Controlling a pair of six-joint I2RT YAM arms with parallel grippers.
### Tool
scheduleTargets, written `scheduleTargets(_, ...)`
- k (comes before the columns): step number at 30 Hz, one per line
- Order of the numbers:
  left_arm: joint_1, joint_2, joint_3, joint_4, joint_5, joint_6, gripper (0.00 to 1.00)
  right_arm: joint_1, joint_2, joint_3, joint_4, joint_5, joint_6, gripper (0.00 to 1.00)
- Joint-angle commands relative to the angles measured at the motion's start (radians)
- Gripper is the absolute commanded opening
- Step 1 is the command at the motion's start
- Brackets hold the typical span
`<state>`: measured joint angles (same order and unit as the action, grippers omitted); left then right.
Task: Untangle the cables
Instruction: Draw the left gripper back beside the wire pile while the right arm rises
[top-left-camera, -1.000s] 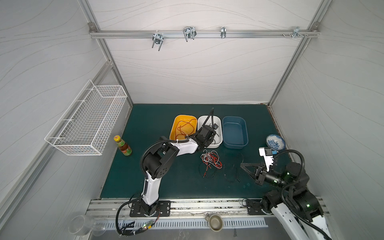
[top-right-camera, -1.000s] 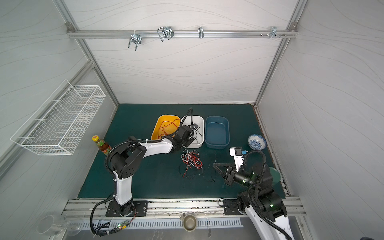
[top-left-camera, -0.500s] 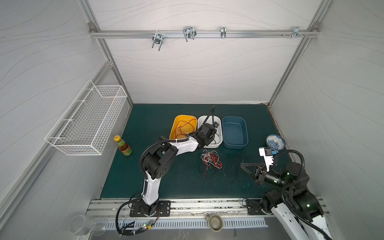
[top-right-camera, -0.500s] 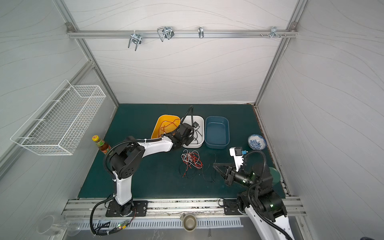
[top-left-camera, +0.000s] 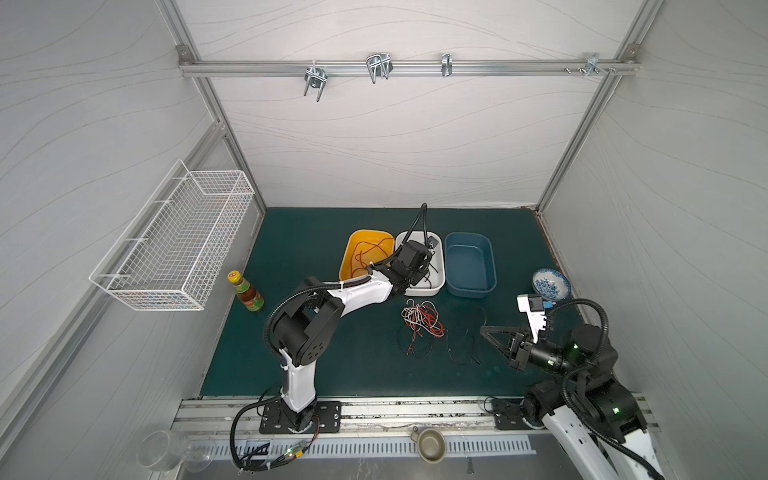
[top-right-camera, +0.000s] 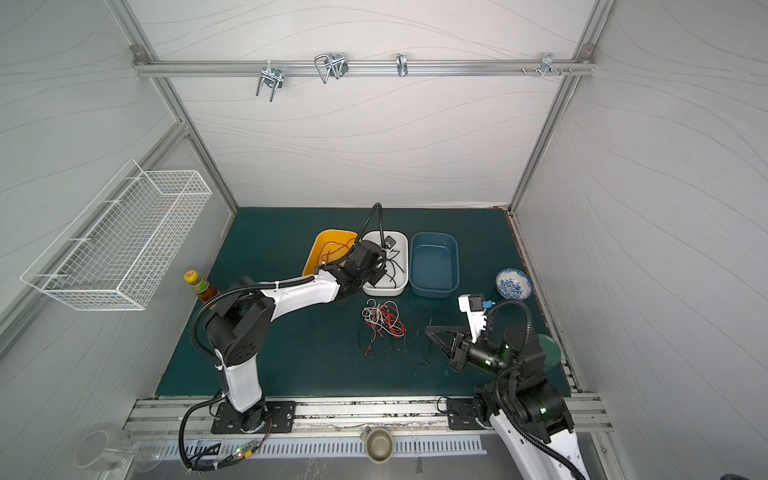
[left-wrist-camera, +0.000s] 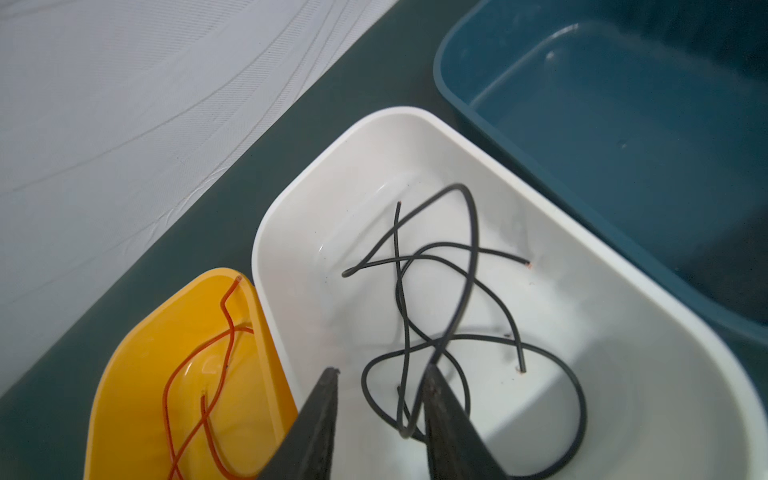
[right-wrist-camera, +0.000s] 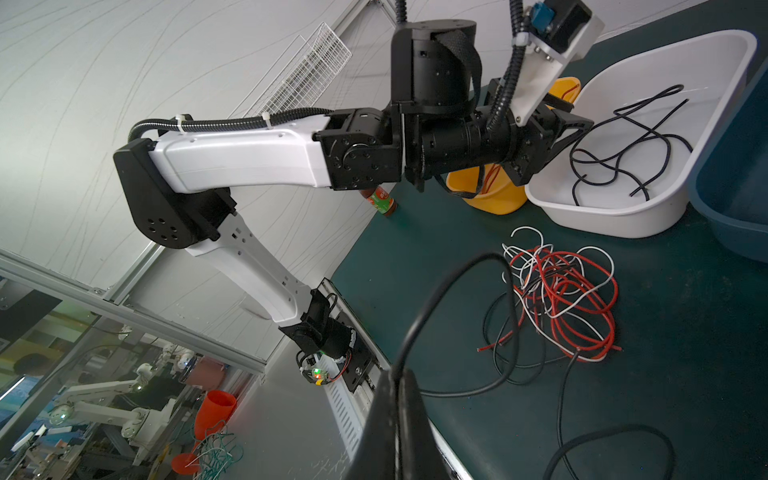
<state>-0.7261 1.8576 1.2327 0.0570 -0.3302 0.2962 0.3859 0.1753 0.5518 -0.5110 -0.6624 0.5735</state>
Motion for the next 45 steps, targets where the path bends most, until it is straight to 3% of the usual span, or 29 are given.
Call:
scheduleTargets(1, 0.004, -0.054, 0.023, 0.014, -0.007, 0.015, 0.38, 0.007, 0.009, 0.023, -0.006, 0.004, -0.019, 0.0)
scheduleTargets(14, 0.003, -0.26, 0.025, -0.033, -0.029, -0.072, 0.4, 0.007, 0.029, 0.039, -0.025, 0.04, -0.029, 0.0)
scheduleTargets(15, 0.003, -0.292, 0.017, -0.035, -0.025, -0.093, 0.49, 0.007, 0.034, 0.044, -0.027, 0.05, -0.029, 0.0)
scheduleTargets(17, 0.003, -0.355, 0.002, -0.056, -0.014, -0.136, 0.6, 0.007, 0.054, 0.058, -0.031, 0.061, -0.03, 0.0)
scheduleTargets(20, 0.002, -0.459, -0.025, -0.113, -0.015, -0.209, 0.62, 0.007, 0.096, 0.09, -0.026, 0.058, -0.029, 0.0)
scheduleTargets(21, 0.002, -0.498, -0.039, -0.139, -0.018, -0.231, 0.71, 0.007, 0.108, 0.102, -0.023, 0.055, -0.026, 0.0)
scheduleTargets(23, 0.004, -0.579, -0.07, -0.193, -0.028, -0.272, 0.74, 0.007, 0.126, 0.122, -0.021, 0.051, -0.026, 0.0)
scheduleTargets(24, 0.003, -0.625, -0.09, -0.228, -0.038, -0.29, 0.93, 0.007, 0.134, 0.134, -0.02, 0.055, -0.023, 0.0)
scheduleTargets(25, 0.002, -0.663, -0.11, -0.256, -0.054, -0.316, 0.99, 0.007, 0.141, 0.144, -0.019, 0.058, -0.023, 0.0)
scheduleTargets(34, 0.004, -1.082, -0.292, -0.662, -0.122, -0.571, 1.0, 0.009, 0.329, 0.28, 0.019, 0.066, -0.017, 0.0)
scheduleTargets(40, 0.002, -1.307, -0.44, -0.739, -0.113, -0.672, 1.0, 0.017, 0.517, 0.413, 0.081, 0.094, -0.004, 0.0)
scheduleTargets(45, 0.002, -1.348, -0.518, -0.747, -0.131, -0.664, 1.0, 0.062, 0.685, 0.527, 0.14, 0.145, -0.009, 0.0)
